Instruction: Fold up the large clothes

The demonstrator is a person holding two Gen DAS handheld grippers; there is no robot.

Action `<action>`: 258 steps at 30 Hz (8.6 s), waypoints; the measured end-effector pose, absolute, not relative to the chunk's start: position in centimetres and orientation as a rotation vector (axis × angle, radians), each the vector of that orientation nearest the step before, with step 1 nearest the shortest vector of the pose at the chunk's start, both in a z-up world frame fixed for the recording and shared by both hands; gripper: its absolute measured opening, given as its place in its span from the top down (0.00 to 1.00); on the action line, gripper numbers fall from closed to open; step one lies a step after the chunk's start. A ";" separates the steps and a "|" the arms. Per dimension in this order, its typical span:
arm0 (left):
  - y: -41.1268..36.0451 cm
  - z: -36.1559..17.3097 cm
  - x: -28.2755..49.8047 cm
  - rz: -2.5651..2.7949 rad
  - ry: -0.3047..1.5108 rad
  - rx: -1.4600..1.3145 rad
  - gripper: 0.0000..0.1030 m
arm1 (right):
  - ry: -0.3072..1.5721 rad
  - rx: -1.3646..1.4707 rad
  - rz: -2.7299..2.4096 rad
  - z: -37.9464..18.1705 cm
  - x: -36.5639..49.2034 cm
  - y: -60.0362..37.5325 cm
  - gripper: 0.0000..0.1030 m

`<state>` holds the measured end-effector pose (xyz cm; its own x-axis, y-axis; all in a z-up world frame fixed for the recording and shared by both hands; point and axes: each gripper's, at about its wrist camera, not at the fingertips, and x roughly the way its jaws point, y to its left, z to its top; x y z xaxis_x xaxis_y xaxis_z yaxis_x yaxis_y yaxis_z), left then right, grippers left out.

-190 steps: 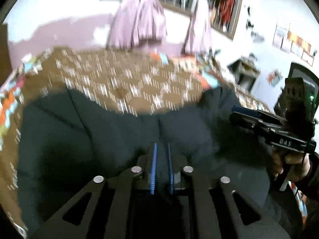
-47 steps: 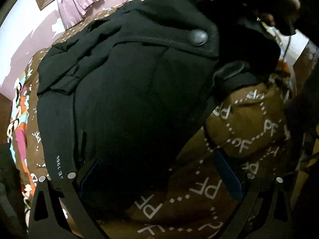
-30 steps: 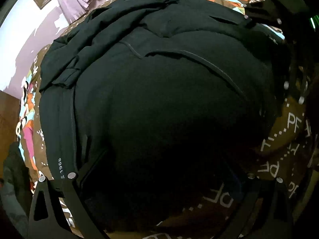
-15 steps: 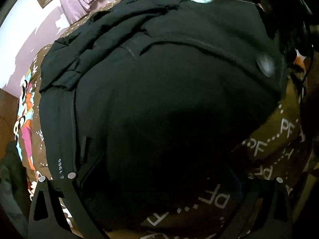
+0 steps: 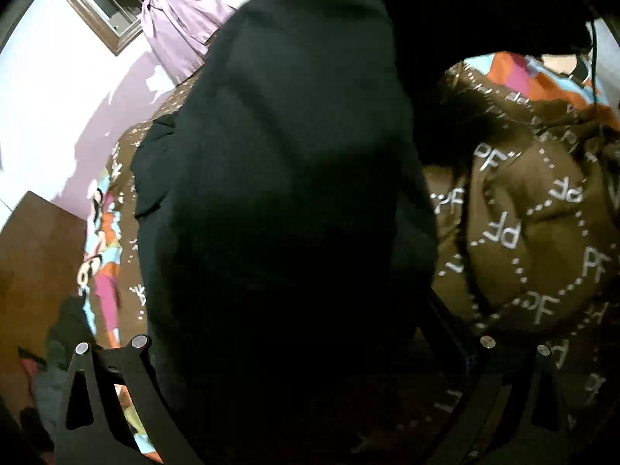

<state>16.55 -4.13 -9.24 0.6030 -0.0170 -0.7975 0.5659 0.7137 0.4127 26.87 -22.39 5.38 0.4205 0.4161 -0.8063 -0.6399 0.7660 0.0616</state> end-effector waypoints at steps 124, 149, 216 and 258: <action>2.3 17.5 9.6 -0.286 0.402 0.517 0.94 | 0.246 -0.457 0.575 20.3 11.5 -29.9 0.91; 1.7 9.8 33.9 -0.204 0.619 0.424 0.93 | 0.589 -0.512 0.518 12.1 33.9 -23.9 0.91; -1.3 -1.4 37.4 -0.389 0.654 0.298 0.06 | 0.704 -0.258 0.679 -1.7 37.3 -24.0 0.00; 5.8 -2.8 51.0 -0.275 0.931 -0.003 0.01 | 0.994 -0.049 0.543 -4.3 53.5 -24.5 0.00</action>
